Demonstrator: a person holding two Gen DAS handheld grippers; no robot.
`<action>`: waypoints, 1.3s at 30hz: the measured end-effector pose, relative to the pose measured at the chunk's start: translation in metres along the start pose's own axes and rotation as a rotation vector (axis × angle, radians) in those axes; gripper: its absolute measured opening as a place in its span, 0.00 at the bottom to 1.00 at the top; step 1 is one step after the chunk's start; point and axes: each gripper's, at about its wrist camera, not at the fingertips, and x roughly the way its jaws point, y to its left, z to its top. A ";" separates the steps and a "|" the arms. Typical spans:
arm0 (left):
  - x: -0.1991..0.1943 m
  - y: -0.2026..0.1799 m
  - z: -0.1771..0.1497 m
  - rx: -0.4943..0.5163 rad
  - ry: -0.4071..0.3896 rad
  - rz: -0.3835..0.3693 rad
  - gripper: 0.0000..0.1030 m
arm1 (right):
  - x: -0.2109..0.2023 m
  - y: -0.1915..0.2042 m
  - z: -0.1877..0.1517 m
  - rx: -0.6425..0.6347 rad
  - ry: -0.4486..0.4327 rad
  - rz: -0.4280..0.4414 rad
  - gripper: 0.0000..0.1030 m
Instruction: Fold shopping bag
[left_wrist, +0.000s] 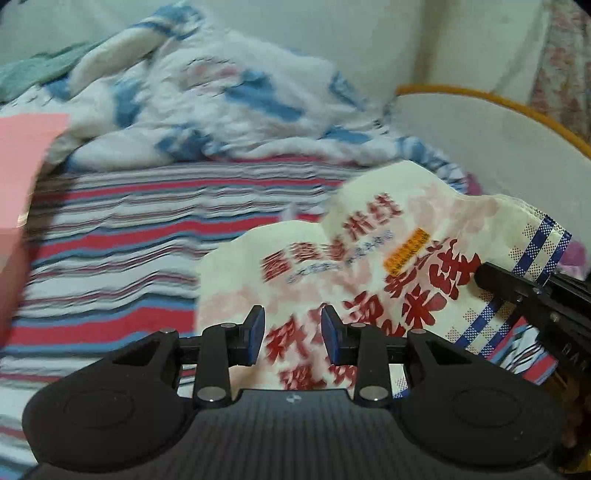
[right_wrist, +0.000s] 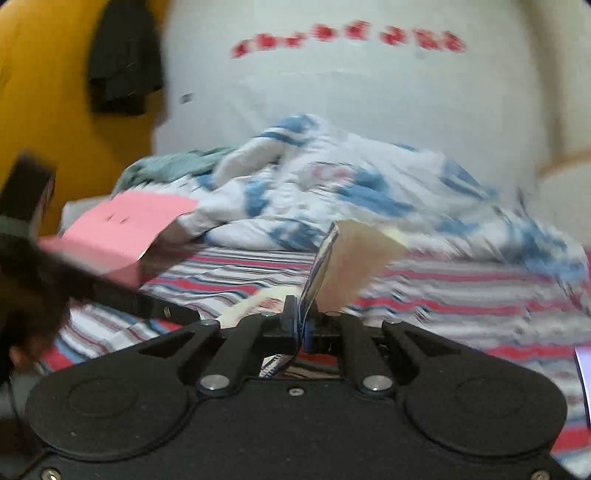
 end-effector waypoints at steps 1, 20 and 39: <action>0.003 0.007 -0.003 -0.006 0.025 0.008 0.31 | 0.007 0.009 0.002 -0.021 0.008 0.029 0.04; 0.126 -0.064 0.030 0.380 0.263 -0.072 0.31 | -0.001 -0.097 -0.083 0.664 0.266 0.061 0.04; 0.191 -0.069 0.063 0.436 0.252 -0.038 0.31 | 0.010 -0.118 -0.102 0.744 0.300 0.088 0.04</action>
